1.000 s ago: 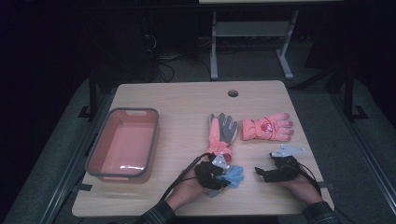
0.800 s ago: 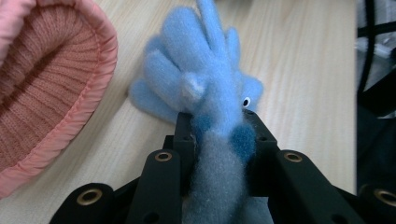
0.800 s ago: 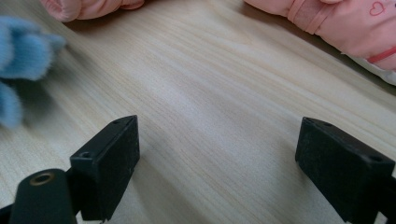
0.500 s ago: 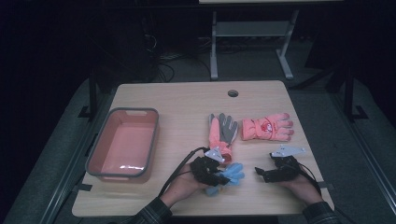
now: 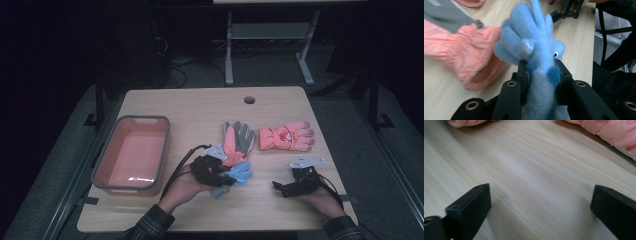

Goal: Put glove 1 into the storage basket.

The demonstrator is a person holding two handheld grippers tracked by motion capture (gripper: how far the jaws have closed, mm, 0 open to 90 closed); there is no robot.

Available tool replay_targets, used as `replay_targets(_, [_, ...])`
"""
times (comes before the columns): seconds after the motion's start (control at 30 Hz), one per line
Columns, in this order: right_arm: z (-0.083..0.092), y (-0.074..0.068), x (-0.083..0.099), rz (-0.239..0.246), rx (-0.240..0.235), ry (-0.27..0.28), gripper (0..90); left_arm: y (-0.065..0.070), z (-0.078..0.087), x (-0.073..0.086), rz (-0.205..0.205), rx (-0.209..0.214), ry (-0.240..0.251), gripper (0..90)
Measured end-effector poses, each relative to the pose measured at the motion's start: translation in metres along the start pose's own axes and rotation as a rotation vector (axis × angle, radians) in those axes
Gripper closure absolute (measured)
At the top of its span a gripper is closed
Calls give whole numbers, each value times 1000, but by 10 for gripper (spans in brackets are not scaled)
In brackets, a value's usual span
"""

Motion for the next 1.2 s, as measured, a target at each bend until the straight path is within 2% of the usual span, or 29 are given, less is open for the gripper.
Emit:
replay_targets(0.23, [0, 0, 0, -6, 1, -3, 14, -14, 22, -2, 28, -33, 11, 710])
replay_targets(0.53, [0, 0, 0, -4, 1, -2, 15, -37, 56, -4, 73, -89, 65, 709])
replay_targets(0.57, [0, 0, 0, -2, 1, -3, 15, -43, 64, -3, 84, -106, 83, 709])
replay_targets(0.63, [0, 0, 0, -4, 1, -2, 15, -46, 68, -3, 96, -117, 95, 709])
replay_targets(0.7, [0, 0, 0, -2, 0, -2, 15, -57, 79, 1, 104, -150, 95, 710])
replay_targets(0.73, [0, 0, 0, 1, 0, -1, 15, -57, 79, 1, 104, -150, 95, 710])
replay_targets(0.9, [0, 0, 0, 0, -1, 0, 15, -74, 97, 5, 123, -195, 111, 710])
replay_targets(1.2, [0, 0, 0, 0, 0, -2, 15, -108, 127, 18, 187, -286, 130, 710])
Point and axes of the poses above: each handheld gripper's, and its own axes: z roughly backward along the jaws, x roughly out of its underside, y roughly to its right, the point moved 6 cm from there along -z, roughly forward along the jaws, and after that the axes turned 3 degrees about -y, right-handed, at the moved point
